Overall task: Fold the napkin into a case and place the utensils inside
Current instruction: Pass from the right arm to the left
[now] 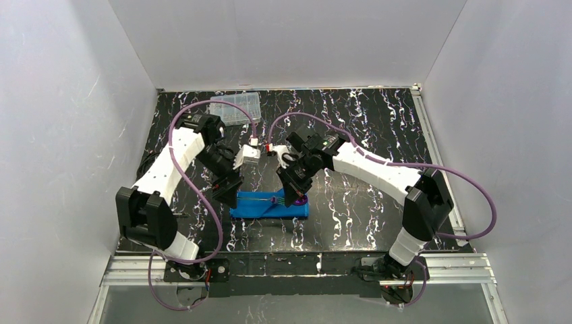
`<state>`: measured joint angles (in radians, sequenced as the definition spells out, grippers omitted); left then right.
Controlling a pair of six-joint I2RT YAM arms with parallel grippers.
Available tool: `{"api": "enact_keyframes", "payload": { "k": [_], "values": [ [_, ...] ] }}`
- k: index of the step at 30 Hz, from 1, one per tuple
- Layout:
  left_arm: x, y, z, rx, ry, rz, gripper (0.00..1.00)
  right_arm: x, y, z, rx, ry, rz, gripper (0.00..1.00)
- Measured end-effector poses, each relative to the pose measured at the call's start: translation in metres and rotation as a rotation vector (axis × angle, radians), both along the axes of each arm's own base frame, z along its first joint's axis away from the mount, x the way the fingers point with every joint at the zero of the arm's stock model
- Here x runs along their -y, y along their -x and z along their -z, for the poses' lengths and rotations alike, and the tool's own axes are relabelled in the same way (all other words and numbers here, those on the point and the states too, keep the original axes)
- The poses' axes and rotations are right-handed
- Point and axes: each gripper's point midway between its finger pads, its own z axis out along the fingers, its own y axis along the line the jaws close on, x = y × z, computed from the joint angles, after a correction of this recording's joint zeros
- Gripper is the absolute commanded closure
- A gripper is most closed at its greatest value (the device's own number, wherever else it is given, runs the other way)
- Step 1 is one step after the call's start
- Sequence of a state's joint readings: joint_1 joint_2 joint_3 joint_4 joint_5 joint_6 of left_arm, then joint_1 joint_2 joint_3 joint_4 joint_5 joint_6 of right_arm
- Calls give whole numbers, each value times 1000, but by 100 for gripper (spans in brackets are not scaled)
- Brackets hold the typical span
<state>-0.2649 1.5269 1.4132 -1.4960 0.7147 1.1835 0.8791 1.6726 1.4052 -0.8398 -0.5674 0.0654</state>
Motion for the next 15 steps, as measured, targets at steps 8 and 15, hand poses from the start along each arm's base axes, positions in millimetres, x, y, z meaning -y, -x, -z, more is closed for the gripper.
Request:
{"api": "enact_keyframes", "payload": {
  "k": [8,15],
  "values": [
    [-5,4,20,-72,-57,28,50,-5,-9,-7,38,-20,12,99],
    [-5,3,23,-77,-70,41,100,-7,-24,-10,45,-70,44,99]
  ]
}}
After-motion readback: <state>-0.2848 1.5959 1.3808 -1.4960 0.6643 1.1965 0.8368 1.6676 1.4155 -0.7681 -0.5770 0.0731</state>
